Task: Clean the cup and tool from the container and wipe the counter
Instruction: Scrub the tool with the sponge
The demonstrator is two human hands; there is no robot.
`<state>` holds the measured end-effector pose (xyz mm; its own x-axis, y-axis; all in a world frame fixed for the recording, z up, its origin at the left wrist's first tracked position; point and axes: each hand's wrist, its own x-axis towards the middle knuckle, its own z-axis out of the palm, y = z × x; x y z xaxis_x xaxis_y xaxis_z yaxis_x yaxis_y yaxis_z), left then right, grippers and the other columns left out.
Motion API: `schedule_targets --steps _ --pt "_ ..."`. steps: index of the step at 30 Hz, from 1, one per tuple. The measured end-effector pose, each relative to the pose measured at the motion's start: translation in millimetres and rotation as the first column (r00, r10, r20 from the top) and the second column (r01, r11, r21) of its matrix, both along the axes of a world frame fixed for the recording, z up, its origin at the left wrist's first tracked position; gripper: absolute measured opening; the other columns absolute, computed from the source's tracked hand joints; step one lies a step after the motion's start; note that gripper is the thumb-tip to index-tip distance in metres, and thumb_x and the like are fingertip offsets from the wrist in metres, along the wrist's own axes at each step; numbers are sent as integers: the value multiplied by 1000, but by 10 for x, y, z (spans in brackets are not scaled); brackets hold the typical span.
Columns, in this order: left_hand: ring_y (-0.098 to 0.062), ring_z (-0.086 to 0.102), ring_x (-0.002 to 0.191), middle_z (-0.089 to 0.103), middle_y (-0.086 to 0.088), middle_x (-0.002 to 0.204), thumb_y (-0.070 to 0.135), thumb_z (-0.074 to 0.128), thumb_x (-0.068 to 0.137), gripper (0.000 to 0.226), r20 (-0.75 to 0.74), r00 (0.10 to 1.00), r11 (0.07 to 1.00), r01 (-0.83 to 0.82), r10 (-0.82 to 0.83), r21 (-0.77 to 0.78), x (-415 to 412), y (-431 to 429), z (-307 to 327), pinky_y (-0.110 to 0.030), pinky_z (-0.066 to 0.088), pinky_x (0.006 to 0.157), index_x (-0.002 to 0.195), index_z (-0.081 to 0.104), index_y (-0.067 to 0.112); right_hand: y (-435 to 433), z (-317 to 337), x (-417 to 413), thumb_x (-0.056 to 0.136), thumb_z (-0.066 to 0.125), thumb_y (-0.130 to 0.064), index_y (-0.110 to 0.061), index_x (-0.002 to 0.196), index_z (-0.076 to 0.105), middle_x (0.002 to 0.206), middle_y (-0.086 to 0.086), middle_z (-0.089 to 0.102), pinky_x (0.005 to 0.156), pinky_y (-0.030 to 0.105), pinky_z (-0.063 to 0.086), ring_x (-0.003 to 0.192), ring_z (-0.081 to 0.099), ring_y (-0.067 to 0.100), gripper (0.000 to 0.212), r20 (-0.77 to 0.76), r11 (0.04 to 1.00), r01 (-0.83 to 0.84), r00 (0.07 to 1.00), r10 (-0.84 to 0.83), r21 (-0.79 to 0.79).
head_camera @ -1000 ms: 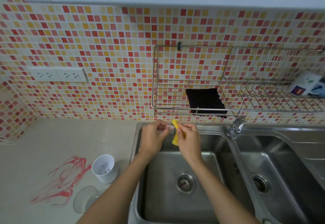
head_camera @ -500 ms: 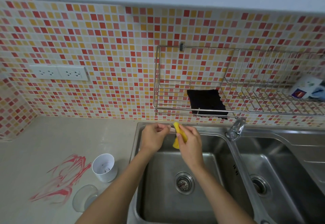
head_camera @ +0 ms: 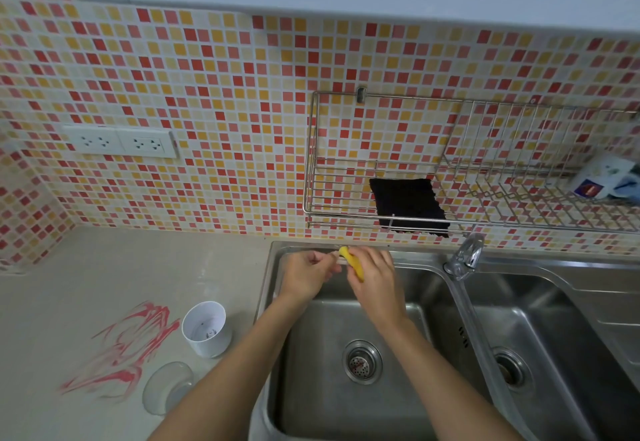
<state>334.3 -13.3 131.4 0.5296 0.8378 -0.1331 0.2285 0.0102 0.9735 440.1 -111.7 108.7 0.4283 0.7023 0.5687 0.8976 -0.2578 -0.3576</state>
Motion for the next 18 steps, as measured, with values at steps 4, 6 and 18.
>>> schedule_targets --steps 4,6,18 --pt "-12 69 76 74 4 75 31 67 90 19 -44 997 990 62 -56 125 -24 10 -17 -38 58 86 82 71 14 -10 7 79 74 77 -11 -13 110 66 105 -2 69 82 31 54 97 59 19 38 112 997 -42 993 49 -57" --pt "-2 66 77 71 9 81 29 70 87 13 -110 989 940 130 -100 315 -45 12 -7 -25 57 79 91 69 17 -12 8 110 72 76 -11 -13 109 67 104 -2 69 82 31 53 96 59 19 38 136 995 -64 988 73 -70" --pt "-3 67 76 72 8 80 22 74 85 7 -63 998 921 52 -30 385 -109 66 -11 -13 53 72 87 74 16 -113 37 171 89 66 -13 -13 126 62 119 1 66 94 30 48 106 55 20 37 -84 999 -27 996 25 -26"
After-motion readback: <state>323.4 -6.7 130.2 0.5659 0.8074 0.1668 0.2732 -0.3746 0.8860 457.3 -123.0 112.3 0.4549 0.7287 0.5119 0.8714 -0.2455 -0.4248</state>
